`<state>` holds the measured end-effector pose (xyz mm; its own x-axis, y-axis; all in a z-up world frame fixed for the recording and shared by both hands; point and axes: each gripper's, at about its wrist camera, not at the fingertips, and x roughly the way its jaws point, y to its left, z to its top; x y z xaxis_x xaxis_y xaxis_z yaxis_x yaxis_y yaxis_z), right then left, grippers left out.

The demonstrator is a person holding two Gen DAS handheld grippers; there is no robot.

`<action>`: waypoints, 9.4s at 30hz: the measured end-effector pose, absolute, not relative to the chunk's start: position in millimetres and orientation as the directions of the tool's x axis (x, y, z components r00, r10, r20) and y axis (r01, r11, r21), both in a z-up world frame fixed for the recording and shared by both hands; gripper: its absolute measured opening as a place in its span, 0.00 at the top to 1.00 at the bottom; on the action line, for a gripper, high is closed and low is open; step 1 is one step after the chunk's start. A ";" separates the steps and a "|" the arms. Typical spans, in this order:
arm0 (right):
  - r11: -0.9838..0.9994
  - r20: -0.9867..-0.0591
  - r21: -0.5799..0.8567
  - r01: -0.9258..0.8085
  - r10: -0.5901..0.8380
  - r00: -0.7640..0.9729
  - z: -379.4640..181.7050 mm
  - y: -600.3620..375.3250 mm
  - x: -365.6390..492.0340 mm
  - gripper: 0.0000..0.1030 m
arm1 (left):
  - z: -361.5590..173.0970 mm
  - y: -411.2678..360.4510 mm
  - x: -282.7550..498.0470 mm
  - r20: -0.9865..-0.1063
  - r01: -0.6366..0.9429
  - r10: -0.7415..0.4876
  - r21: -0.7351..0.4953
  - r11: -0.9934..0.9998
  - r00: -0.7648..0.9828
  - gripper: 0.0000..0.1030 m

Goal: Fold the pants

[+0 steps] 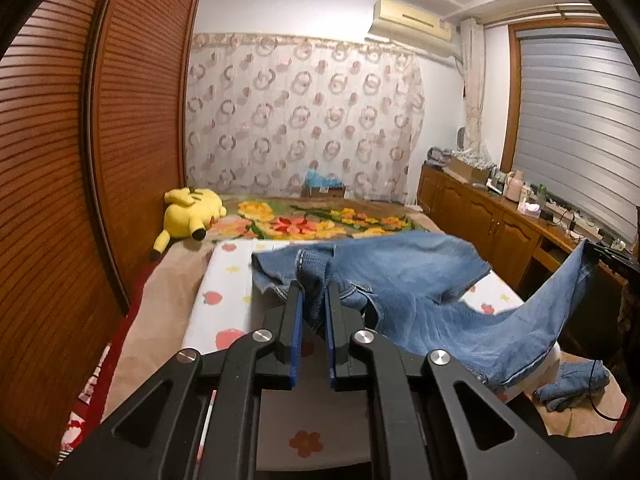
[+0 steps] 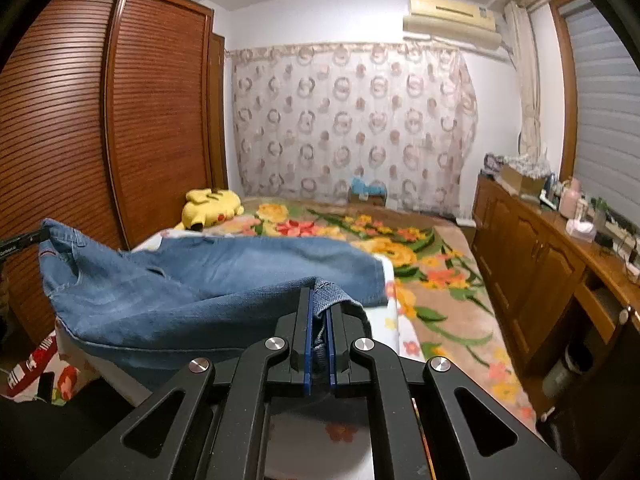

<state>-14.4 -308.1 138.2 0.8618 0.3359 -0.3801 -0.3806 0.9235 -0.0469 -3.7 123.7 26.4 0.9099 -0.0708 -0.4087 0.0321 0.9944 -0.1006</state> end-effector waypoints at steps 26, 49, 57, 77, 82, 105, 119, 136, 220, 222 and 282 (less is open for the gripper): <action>0.924 -0.441 -0.092 -0.372 0.297 0.847 81.0 -309.1 9.4 0.95 | -19.6 133.8 35.1 -0.488 -0.005 -0.047 -0.105 0.994 0.871 0.90; 0.921 -0.374 -0.113 -0.373 0.308 0.875 82.5 -279.8 125.0 0.95 | -5.5 143.9 178.6 -0.521 -0.023 -0.016 -0.069 0.997 0.853 0.90; 0.914 -0.452 -0.091 -0.394 0.315 0.834 48.3 -278.7 188.4 0.95 | -28.7 141.3 224.0 -0.580 -0.042 0.012 -0.039 0.998 0.815 0.90; 0.900 -0.517 -0.142 -0.412 0.288 0.806 37.2 -248.7 300.0 0.95 | -47.8 161.2 293.9 -0.623 -0.118 0.088 -0.007 0.993 0.777 0.89; 0.901 -0.584 -0.131 -0.412 0.266 0.767 28.7 -238.7 315.1 0.95 | -56.4 159.0 291.9 -0.651 -0.118 0.087 -0.004 0.993 0.754 0.83; 0.844 -0.640 -0.104 -0.526 0.348 0.685 32.8 -221.4 317.8 0.43 | -47.5 98.6 293.7 -0.626 0.088 -0.081 -0.020 0.996 0.775 0.26; 0.888 -0.694 -0.061 -0.456 0.291 0.659 18.8 -246.0 359.4 0.41 | -66.3 51.2 346.0 -0.755 0.316 -0.195 0.017 0.948 0.626 0.27; 0.879 -0.716 -0.007 -0.477 0.328 0.616 13.3 -249.5 360.0 0.42 | -84.0 48.6 345.1 -0.808 0.351 -0.155 0.068 0.934 0.568 0.88; 0.856 -0.591 0.084 -0.510 0.455 0.666 23.1 -221.8 143.1 0.45 | -79.7 141.5 150.5 -0.652 0.134 -0.141 -0.062 0.989 0.745 0.14; 0.853 -0.603 0.090 -0.513 0.457 0.654 18.6 -223.1 146.6 0.45 | -88.3 144.9 149.9 -0.667 0.131 -0.140 -0.064 0.989 0.732 0.17; 0.732 -0.568 -0.011 -0.681 0.556 0.607 76.9 -198.6 109.6 0.98 | 8.3 169.8 102.5 -0.547 0.095 -0.078 0.002 0.996 0.834 0.98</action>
<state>109.6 -198.6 76.9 0.6068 0.5558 -0.5682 -0.6811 0.7321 -0.0112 102.5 169.8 8.3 0.8336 -0.0782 -0.5468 0.0946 0.9955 0.0018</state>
